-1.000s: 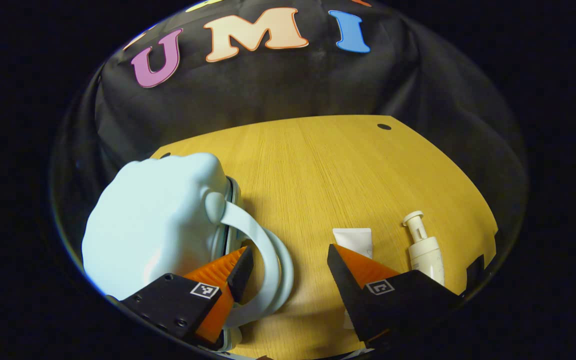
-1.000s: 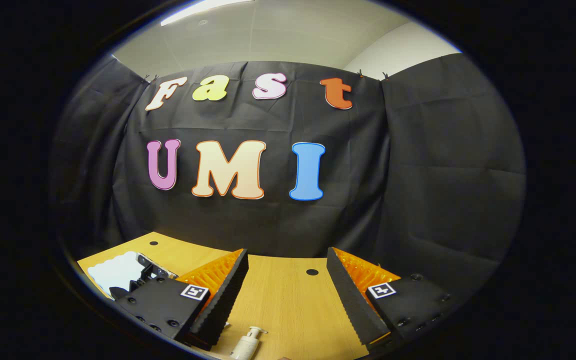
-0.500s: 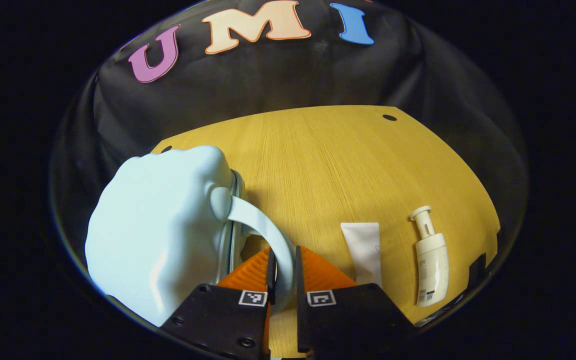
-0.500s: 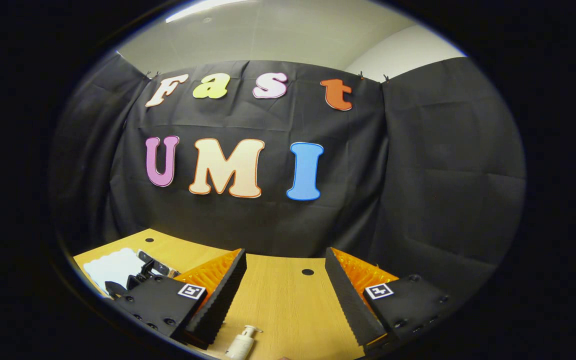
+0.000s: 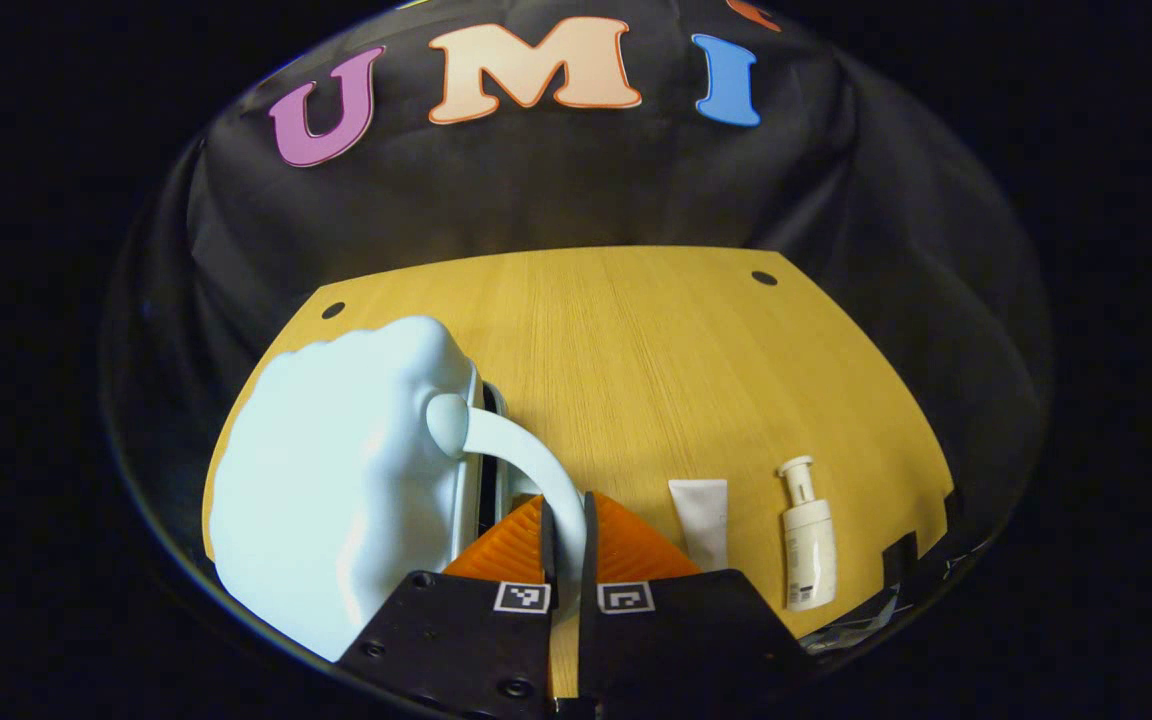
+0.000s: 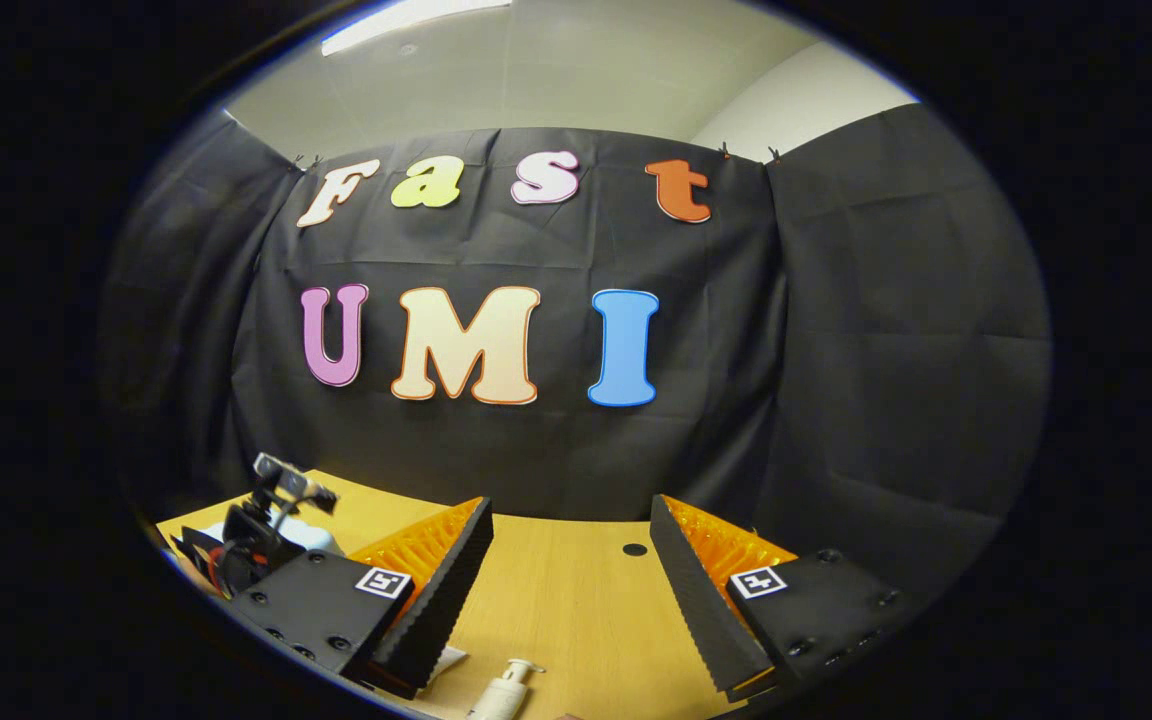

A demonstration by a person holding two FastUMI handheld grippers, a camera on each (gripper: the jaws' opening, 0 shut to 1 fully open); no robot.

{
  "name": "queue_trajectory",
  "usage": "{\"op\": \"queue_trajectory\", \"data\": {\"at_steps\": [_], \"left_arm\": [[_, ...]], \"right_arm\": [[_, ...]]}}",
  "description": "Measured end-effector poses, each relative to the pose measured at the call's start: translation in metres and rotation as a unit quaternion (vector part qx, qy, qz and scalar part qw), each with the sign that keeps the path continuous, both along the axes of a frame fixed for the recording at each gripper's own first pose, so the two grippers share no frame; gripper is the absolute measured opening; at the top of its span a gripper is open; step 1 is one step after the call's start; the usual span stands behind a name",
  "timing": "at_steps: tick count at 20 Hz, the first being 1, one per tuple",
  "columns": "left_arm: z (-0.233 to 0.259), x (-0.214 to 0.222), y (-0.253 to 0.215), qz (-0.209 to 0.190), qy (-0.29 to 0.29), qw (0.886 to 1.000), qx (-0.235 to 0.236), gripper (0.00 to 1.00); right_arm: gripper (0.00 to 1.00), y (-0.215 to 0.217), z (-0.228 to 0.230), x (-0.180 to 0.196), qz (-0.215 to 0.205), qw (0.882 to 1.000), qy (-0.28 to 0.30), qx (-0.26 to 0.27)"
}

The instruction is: First open the suitcase, pack the skin care products into it, and then close the suitcase.

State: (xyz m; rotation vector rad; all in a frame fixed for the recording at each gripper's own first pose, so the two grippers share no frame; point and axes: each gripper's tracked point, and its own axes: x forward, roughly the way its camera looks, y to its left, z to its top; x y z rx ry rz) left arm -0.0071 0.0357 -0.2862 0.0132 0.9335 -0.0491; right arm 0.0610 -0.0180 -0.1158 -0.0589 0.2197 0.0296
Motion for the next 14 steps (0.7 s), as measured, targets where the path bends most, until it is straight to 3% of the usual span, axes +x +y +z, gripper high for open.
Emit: {"op": "queue_trajectory", "data": {"at_steps": [6,14], "left_arm": [[0.075,0.015,0.045,0.016,-0.051,0.998,-0.024,0.03],[0.138,0.029,0.134,0.044,-0.110,0.993,0.025,0.02]], "right_arm": [[0.99,0.032,-0.008,0.010,0.023,0.999,0.001,0.033],[1.00,0.071,-0.009,0.023,0.040,0.998,-0.003,0.057]]}}
